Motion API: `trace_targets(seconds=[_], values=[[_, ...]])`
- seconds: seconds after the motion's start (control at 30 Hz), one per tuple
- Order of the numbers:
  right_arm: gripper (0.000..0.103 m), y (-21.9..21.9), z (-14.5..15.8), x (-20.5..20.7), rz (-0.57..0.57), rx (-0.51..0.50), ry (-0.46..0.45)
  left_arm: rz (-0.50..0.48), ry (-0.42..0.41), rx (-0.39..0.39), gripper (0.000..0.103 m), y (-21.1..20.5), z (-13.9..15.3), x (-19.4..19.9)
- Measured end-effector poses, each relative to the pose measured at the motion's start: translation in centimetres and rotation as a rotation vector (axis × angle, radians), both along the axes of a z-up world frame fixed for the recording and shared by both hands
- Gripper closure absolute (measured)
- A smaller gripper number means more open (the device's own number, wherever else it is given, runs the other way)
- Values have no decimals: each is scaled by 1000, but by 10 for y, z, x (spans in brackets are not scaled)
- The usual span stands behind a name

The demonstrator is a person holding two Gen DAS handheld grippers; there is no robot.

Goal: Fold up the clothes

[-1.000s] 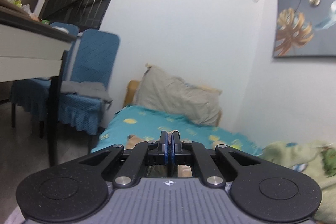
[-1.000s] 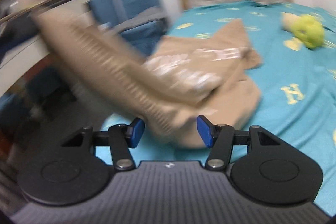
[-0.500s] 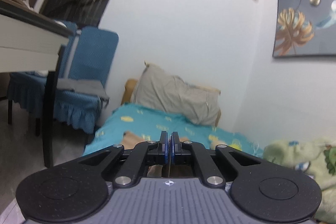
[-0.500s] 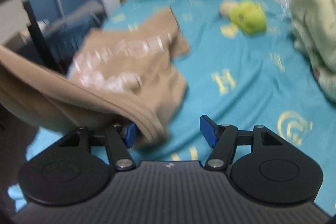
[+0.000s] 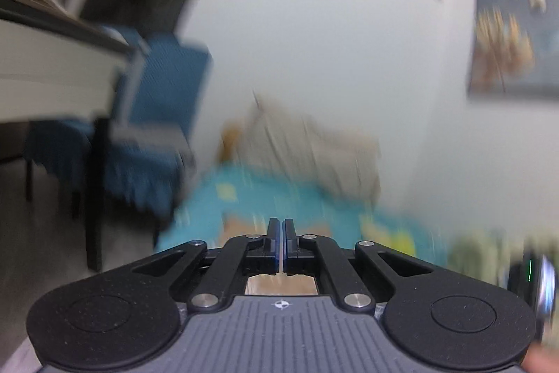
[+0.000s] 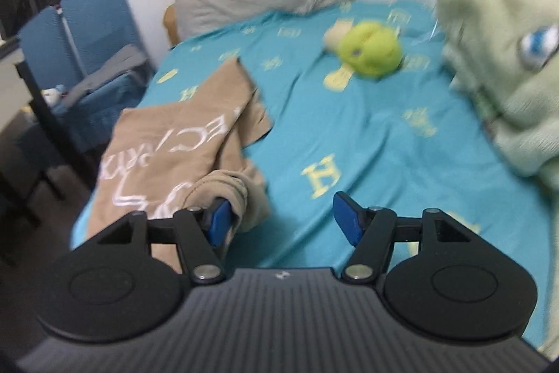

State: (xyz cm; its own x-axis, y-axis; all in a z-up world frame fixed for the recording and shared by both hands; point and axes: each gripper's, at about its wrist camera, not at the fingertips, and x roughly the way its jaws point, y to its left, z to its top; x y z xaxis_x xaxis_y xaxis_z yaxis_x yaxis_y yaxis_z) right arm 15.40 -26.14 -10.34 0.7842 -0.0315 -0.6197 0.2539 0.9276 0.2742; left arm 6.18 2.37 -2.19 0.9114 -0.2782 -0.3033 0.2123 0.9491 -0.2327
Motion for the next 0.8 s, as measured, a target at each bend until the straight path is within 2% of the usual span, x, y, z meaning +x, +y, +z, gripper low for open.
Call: trace_targets(seconds=[0.03, 0.1, 0.2, 0.27, 0.37, 0.43, 0.5, 0.57, 0.6, 0.63, 0.7, 0.8], values=[[38, -4, -1, 3, 11, 37, 21, -55, 48, 51, 96, -10, -7, 3], [38, -12, -4, 4, 14, 113, 44, -158, 135, 203, 94, -34, -25, 5], [38, -18, -8, 3, 0, 199, 70, -338, 184, 427, 85, -72, -52, -5], [37, -20, -13, 1, -17, 232, 77, -403, 183, 592, 64, -97, -75, -21], [37, -24, -16, 2, -28, 260, 74, -417, 161, 818, 51, -119, -103, -38], [37, -25, -16, 3, -28, 272, 71, -383, 160, 900, 49, -123, -117, -36], [37, -26, -16, 4, -24, 273, 66, -332, 155, 965, 55, -124, -129, -31], [37, -25, -16, 5, -18, 267, 65, -288, 159, 972, 66, -117, -132, -24], [37, -25, -16, 5, -19, 267, 66, -271, 171, 938, 74, -113, -129, -21], [37, -26, -16, 5, -20, 267, 66, -254, 186, 885, 90, -107, -123, -17], [37, -26, -16, 6, -21, 266, 68, -204, 191, 754, 92, -91, -105, -12], [36, -28, -19, 7, -21, 267, 70, -115, 157, 525, 94, -62, -72, -7]])
